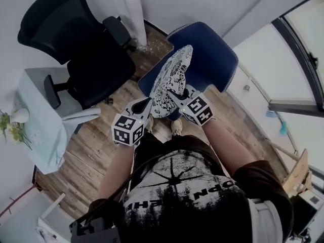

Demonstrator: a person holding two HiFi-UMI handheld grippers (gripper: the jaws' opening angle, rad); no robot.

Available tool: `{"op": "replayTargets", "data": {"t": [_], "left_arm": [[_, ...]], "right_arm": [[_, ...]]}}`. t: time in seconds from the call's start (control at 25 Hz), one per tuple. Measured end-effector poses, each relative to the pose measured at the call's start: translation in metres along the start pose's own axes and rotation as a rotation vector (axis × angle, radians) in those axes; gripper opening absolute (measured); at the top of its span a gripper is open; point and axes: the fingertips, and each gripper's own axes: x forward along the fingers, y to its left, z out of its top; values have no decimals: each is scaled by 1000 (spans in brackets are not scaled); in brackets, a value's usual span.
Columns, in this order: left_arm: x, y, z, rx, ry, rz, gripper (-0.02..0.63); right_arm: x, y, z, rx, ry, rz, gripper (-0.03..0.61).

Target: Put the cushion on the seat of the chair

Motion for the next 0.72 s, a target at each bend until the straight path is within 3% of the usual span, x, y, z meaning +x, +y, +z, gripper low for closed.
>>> {"op": "replayTargets", "data": {"t": [0.36, 0.56, 0.72], "left_arm": [[16, 30, -11, 4, 67, -39, 14], [19, 47, -3, -29, 50, -33, 14], [25, 61, -5, -51, 55, -40, 14]], "right_arm": [[55, -22, -4, 79, 30, -13, 32], [77, -32, 2, 99, 21, -15, 32], [89, -43, -11, 191, 11, -33, 32]]}}
